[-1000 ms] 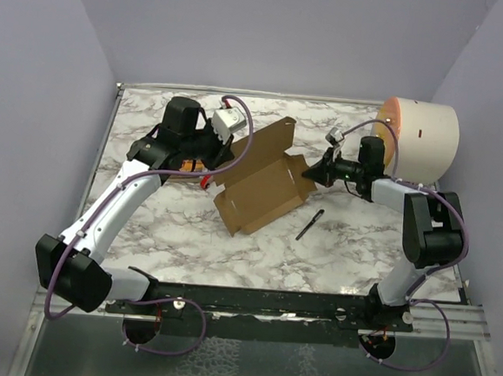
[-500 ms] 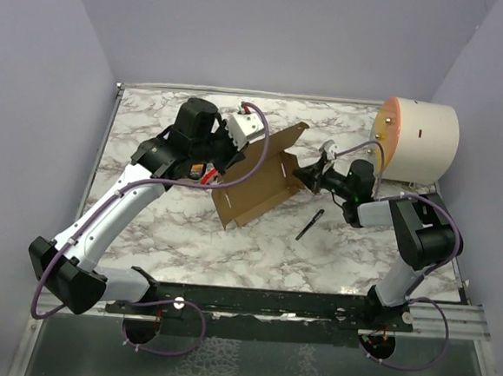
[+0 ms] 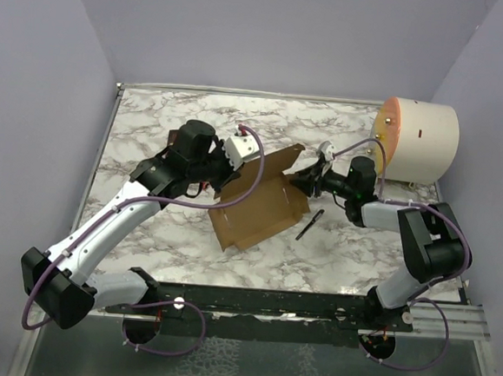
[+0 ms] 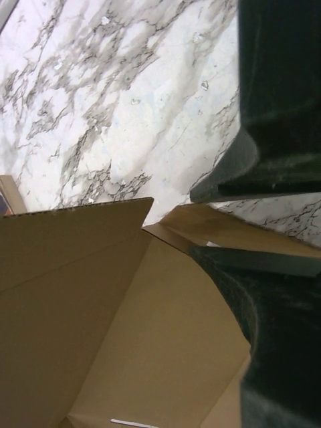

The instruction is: Fold the paper box

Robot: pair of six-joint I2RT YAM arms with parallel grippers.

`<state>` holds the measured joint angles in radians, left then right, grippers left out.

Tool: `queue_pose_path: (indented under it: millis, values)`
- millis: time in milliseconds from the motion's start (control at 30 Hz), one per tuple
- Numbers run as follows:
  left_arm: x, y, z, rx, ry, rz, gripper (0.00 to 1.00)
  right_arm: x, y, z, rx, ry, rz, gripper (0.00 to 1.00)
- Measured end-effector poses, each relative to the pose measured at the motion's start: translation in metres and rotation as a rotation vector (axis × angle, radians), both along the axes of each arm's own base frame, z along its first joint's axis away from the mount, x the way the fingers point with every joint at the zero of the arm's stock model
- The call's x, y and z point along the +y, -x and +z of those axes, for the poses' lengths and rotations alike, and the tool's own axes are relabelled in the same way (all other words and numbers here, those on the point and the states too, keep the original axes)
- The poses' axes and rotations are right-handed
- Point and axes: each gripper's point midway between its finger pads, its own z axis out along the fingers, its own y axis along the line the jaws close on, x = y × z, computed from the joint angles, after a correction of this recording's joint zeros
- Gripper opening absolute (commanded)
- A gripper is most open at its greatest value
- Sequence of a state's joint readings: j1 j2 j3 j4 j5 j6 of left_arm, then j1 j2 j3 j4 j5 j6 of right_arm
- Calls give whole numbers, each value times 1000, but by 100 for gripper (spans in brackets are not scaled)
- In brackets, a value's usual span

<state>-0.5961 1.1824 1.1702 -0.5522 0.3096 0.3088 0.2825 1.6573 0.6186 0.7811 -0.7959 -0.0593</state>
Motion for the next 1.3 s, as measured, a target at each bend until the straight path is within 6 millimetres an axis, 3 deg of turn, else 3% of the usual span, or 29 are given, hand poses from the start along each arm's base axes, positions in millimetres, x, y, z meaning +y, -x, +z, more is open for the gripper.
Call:
queue_pose_path:
  millis: [100, 200, 233, 500, 700, 900, 1167, 1300]
  values:
    - [1, -1, 5, -22, 7, 9, 0, 1, 2, 8, -6, 17, 24, 60]
    - [2, -3, 12, -47, 17, 19, 0, 0, 1, 18, -21, 53, 49, 96]
    - [2, -4, 13, -53, 18, 23, 0, -2, 0, 24, -35, 63, 53, 100]
    - [4, -5, 24, -88, 40, 33, 0, -43, -1, 64, -91, 107, 14, 100]
    - [6, -2, 34, -115, 58, 32, 0, -36, -11, 73, -23, 137, 98, 93]
    - [7, 1, 39, -127, 69, 31, 0, -32, -34, 58, 123, 168, 126, 81]
    - [6, 4, 42, -129, 79, 19, 0, -30, -50, 41, 251, 194, 146, 49]
    - [6, 4, 42, -128, 80, 15, 0, -28, -48, 34, 290, 206, 166, 24]
